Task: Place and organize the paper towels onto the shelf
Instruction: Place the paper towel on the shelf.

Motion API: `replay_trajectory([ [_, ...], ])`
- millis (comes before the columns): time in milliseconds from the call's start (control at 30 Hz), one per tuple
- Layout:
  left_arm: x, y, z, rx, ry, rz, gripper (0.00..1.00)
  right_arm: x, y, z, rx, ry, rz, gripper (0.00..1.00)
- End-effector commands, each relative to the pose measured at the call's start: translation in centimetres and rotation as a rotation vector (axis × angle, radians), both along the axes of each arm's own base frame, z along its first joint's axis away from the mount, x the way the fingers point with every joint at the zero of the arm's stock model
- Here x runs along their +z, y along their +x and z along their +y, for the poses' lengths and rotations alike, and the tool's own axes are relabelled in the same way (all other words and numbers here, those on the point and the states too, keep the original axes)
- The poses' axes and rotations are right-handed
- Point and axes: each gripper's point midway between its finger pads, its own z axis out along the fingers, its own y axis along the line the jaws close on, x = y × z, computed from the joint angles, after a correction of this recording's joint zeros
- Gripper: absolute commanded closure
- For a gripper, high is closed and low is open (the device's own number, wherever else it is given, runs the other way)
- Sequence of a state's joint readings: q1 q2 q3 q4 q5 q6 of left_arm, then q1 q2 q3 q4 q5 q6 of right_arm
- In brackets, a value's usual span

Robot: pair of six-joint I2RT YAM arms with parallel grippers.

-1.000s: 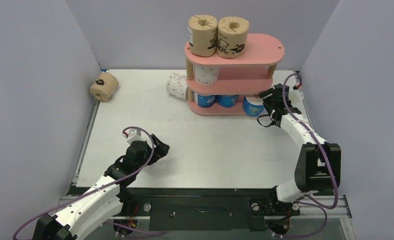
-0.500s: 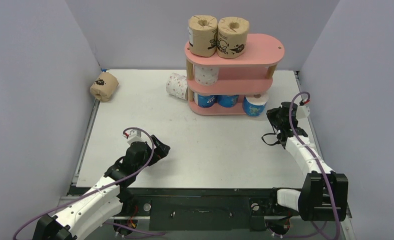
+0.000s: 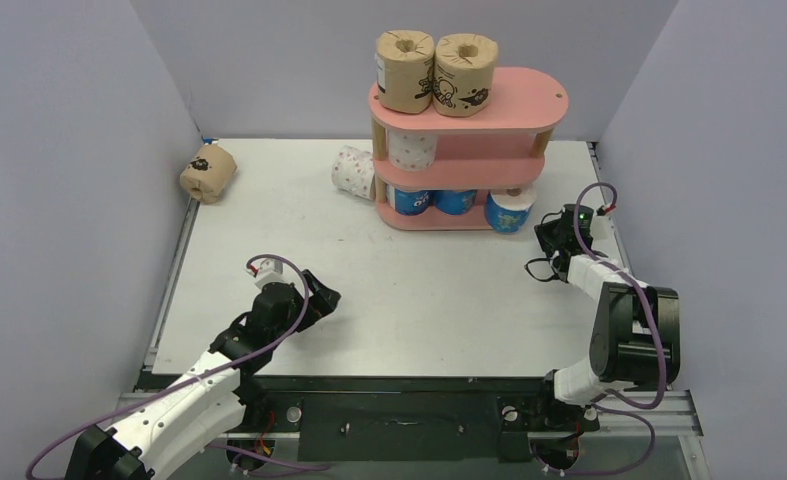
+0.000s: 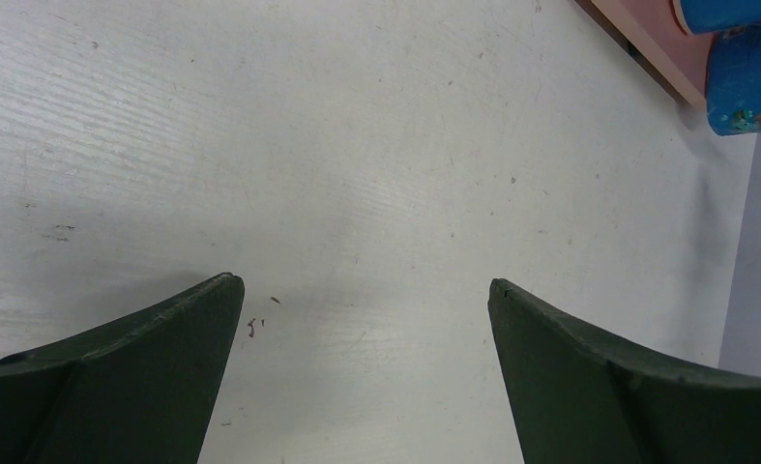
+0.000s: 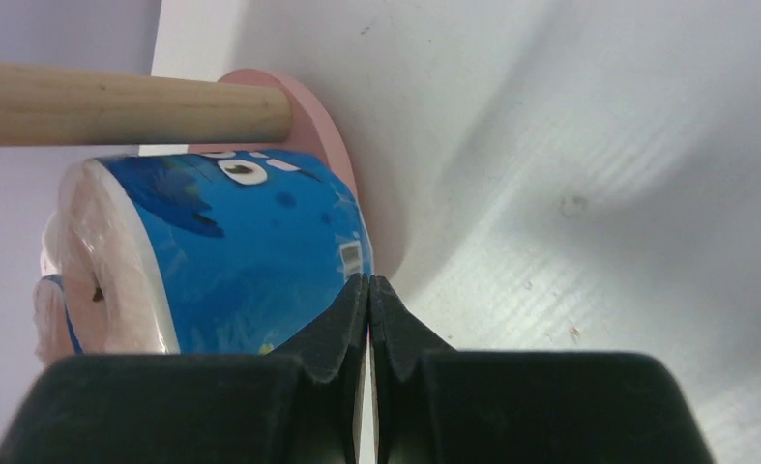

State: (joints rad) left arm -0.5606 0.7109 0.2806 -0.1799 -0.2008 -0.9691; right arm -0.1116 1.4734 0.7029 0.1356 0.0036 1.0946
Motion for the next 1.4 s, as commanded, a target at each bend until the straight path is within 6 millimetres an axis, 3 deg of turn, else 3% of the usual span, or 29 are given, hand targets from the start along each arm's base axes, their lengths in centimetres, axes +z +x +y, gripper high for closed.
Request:
replay_trajectory([
  [0, 1.5, 0.9, -0.5, 0.014, -0.051, -0.041, 0.01, 3.1, 3.9, -0.1, 0.01, 0.04, -0.151, 1.0],
  [367, 1.0, 1.0, -0.4, 0.021, -0.044, -0.027, 0.01, 2.7, 5.9, 1.6, 0.056, 0.108, -0.196, 1.0],
  [867, 0.8, 1.0, -0.6, 0.022, -0.05, -0.015, 0.01, 2.9, 7.5, 2.1, 0.074, 0.125, -0.194, 1.0],
  [1133, 0.9, 1.1, -0.6, 0.018, -0.048, -0.021, 0.01, 4.8, 3.8, 0.3, 0.004, 0.073, -0.209, 1.0],
  [1367, 0.9, 1.0, -0.9, 0.004, -0.048, -0.018, 0.01, 3.3, 1.2, 3.3, 0.091, 0.112, -0.181, 1.0],
])
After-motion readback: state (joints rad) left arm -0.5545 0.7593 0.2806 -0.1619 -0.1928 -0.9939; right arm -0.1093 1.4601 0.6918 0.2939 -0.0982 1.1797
